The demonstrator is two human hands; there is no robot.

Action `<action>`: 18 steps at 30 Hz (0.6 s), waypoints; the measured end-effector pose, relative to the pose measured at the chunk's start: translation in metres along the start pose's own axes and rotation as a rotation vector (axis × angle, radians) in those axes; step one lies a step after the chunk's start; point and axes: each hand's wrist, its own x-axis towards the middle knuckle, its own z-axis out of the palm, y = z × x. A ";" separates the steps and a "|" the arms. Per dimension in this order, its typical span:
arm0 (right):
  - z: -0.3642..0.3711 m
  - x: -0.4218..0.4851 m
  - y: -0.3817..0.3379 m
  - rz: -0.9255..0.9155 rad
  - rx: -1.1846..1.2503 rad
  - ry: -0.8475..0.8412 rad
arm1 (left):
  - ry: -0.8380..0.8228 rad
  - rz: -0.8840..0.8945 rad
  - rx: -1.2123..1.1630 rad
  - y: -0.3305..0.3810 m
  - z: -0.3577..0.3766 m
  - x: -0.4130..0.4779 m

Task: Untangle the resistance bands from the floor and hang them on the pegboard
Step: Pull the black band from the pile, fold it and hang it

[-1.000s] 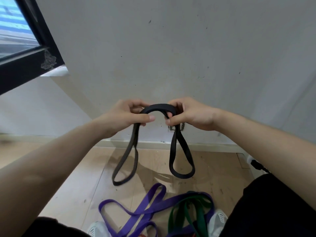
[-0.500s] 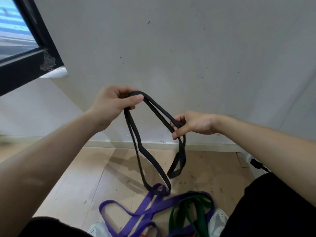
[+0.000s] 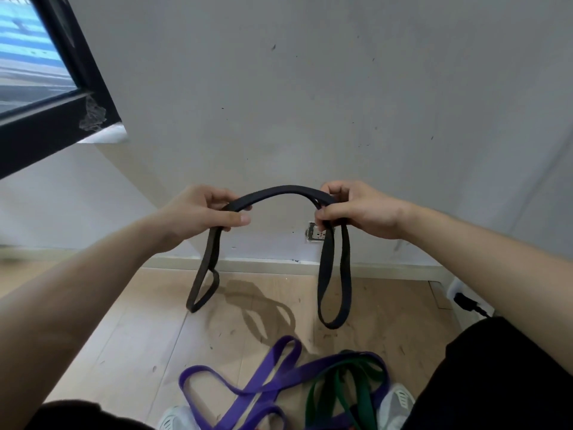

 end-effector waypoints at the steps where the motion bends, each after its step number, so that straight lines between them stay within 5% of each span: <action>1: 0.003 0.000 -0.003 -0.016 0.018 -0.001 | -0.008 0.004 0.005 0.003 0.005 0.000; 12: 0.029 0.006 -0.015 -0.062 0.045 -0.025 | 0.049 0.168 -0.187 0.032 0.040 0.004; 18: 0.023 0.006 -0.004 0.025 -0.146 -0.078 | 0.175 0.243 -0.181 0.035 0.038 0.005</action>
